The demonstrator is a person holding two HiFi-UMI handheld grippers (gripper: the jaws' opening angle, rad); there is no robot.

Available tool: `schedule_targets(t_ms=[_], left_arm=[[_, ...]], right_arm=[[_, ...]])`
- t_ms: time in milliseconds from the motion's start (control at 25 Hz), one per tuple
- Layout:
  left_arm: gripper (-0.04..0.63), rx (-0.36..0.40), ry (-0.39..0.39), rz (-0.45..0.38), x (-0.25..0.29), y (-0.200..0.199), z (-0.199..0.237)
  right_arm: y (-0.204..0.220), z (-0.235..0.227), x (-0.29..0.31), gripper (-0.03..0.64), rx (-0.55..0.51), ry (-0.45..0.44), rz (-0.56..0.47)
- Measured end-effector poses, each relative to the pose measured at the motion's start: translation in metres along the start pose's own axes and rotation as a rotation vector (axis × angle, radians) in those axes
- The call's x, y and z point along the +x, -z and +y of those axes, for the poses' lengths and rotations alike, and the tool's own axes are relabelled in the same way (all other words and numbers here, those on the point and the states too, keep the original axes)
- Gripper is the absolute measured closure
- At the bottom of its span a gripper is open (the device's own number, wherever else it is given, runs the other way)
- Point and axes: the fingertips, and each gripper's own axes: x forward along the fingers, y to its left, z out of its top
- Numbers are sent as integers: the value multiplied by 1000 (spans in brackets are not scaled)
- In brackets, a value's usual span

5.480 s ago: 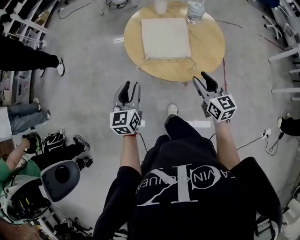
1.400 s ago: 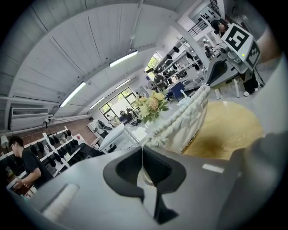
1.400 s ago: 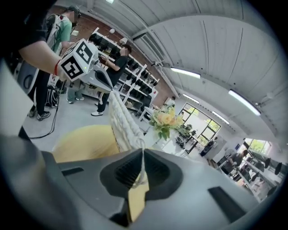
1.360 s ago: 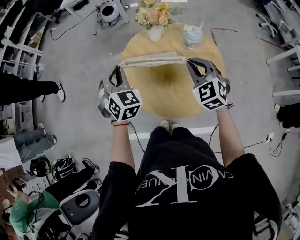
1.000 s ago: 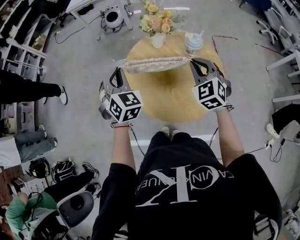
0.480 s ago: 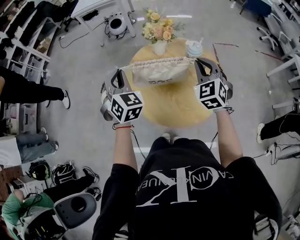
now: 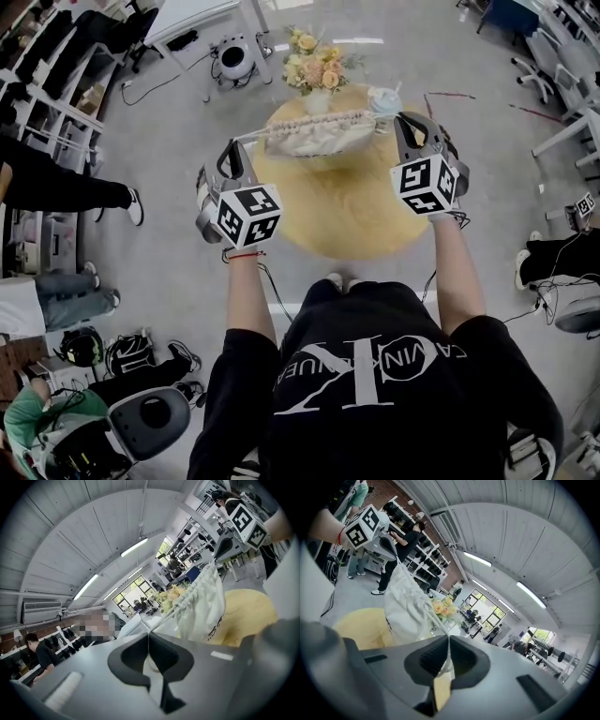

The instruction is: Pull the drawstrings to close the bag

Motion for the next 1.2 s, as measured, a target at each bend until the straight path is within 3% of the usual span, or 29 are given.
schedule_targets(t_ms=[1200], left_arm=[[581,-65,0,-2,-7,20,30]], right_arm=[[8,-28,-6,597,-54,63,32]])
